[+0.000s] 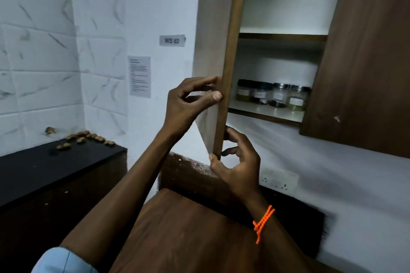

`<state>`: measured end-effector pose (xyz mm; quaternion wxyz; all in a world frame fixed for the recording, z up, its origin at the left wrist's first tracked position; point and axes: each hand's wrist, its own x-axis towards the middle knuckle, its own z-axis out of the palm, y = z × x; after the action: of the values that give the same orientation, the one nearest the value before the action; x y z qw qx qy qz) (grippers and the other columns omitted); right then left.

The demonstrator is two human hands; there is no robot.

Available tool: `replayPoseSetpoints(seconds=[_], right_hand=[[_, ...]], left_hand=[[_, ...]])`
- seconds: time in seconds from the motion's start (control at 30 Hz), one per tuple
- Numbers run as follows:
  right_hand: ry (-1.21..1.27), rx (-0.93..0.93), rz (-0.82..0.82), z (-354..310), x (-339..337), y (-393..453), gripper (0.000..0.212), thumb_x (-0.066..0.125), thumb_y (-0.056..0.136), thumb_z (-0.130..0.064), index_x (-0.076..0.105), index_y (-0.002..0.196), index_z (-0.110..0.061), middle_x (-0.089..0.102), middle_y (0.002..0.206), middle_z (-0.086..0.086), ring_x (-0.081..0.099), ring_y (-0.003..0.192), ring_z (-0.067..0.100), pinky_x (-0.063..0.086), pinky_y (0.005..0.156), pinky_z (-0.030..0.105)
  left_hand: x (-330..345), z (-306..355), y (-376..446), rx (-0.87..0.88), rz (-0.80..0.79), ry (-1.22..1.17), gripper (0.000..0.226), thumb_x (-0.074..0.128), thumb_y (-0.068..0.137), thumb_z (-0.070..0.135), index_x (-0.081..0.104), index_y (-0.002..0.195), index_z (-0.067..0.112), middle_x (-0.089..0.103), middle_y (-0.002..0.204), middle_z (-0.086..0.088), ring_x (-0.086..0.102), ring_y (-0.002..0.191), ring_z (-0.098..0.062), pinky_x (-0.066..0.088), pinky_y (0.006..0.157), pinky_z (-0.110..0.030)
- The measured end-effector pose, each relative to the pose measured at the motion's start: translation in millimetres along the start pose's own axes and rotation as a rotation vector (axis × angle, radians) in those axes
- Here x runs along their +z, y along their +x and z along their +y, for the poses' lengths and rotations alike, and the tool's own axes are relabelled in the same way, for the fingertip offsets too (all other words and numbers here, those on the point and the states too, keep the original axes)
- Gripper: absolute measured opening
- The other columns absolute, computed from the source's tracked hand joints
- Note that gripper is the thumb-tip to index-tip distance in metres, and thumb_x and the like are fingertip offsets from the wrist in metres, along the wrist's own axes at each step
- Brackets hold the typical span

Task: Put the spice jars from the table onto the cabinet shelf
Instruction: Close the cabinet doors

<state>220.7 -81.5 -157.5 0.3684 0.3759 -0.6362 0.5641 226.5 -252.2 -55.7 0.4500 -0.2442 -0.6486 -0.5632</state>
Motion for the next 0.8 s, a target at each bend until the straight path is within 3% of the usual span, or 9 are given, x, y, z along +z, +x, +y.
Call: replayPoseSetpoints(seconds=[0.17,0.33,0.43,0.53,0.67,0.8], right_hand=[[-0.099,0.165,0.25,33.9,-55.3,-2.0,0.047,0.074,0.073,-0.02,0.07,0.12,-0.025,0.073,0.109,-0.014,0.072,0.099,0.011,0.058,0.069,0.021],[-0.237,0.333,0.444,67.1,-102.1,21.7,0.048,0.086,0.069,-0.013,0.062,0.109,-0.025,0.068,0.094,-0.009,0.068,0.084,0.008,0.052,0.061,0.014],[-0.326,0.352,0.469,89.6,-120.2,37.1,0.052,0.09,0.066,-0.014,0.059,0.108,-0.017,0.065,0.096,0.0,0.065,0.084,0.014,0.05,0.061,0.013],[-0.443,0.349,0.458,110.7,-131.4,48.3,0.053,0.089,0.066,-0.022,0.058,0.109,-0.019,0.062,0.099,-0.002,0.06,0.088,0.016,0.051,0.07,0.021],[-0.595,0.351,0.463,132.2,-145.1,59.8,0.055,0.088,0.07,-0.03,0.058,0.115,-0.021,0.062,0.109,-0.004,0.06,0.096,0.013,0.042,0.071,0.012],[-0.749,0.347,0.405,149.4,-159.6,72.6,0.06,0.088,0.074,-0.033,0.059,0.123,-0.018,0.06,0.123,0.0,0.062,0.107,0.018,0.058,0.083,0.035]], left_hand=[[73.1,-24.2,5.2,0.133,-0.014,0.183,0.058,0.089,0.074,0.048,0.072,0.126,0.027,0.068,0.125,0.01,0.064,0.118,-0.008,0.06,0.09,-0.024],[149.0,-62.3,6.2,0.206,-0.095,0.343,0.067,0.084,0.08,0.046,0.063,0.139,0.021,0.06,0.139,-0.001,0.055,0.127,-0.016,0.054,0.103,-0.039],[185.0,-85.4,8.4,0.225,-0.05,0.382,0.06,0.08,0.085,0.041,0.064,0.138,0.017,0.059,0.143,-0.005,0.054,0.131,-0.02,0.053,0.105,-0.039],[210.5,-105.7,13.6,0.24,-0.015,0.457,0.056,0.079,0.087,0.037,0.065,0.136,0.015,0.059,0.144,-0.008,0.055,0.134,-0.026,0.052,0.105,-0.041],[232.0,-126.8,19.6,0.273,-0.067,0.545,0.057,0.076,0.09,0.03,0.06,0.142,0.014,0.054,0.15,-0.01,0.048,0.142,-0.029,0.05,0.109,-0.043],[244.5,-136.5,25.3,0.268,-0.113,0.646,0.063,0.078,0.089,0.025,0.054,0.147,0.015,0.051,0.154,-0.01,0.045,0.145,-0.032,0.049,0.107,-0.044]])
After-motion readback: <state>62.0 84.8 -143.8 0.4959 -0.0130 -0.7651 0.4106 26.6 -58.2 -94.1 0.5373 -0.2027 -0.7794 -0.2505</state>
